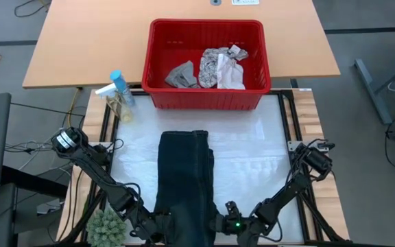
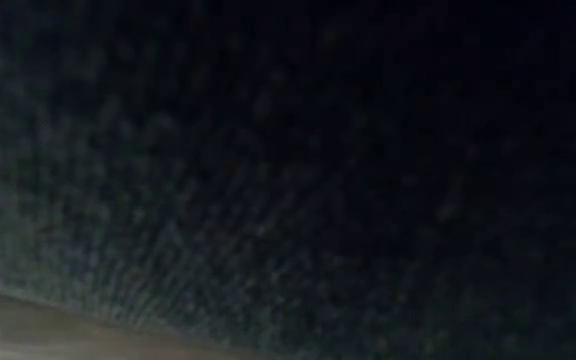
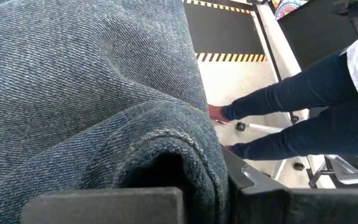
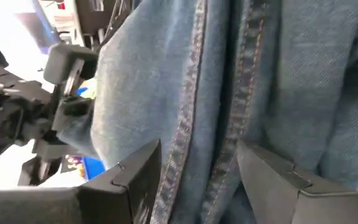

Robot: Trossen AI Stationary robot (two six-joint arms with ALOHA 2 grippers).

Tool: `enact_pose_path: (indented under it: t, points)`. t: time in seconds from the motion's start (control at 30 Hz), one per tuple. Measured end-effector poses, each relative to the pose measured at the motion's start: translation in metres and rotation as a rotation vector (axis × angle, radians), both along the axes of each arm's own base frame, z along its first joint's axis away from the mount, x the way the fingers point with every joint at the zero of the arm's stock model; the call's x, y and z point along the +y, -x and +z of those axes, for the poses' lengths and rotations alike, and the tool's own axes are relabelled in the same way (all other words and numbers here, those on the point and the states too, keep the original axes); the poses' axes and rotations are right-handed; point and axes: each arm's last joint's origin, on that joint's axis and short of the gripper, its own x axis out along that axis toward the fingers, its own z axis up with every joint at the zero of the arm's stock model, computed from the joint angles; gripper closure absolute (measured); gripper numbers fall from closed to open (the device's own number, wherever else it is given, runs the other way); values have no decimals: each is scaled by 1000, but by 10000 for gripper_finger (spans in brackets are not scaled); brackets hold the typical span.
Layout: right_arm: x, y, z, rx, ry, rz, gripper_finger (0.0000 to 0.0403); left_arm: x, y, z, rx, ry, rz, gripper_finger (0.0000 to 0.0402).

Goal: Fold Laundry from Bin
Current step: Fold the blue pants from the red laundry bin

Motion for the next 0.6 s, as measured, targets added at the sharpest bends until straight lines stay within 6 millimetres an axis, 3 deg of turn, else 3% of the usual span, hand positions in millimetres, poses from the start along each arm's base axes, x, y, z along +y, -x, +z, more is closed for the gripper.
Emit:
enact_pose_path:
  t: [0.3, 0.6]
  points:
    - [4, 2, 0, 16, -65, 31, 167, 0, 0, 0, -1, -1, 0, 385]
    - [-7, -6, -3, 57, -72, 19, 167, 0, 0, 0, -7, -6, -1, 385]
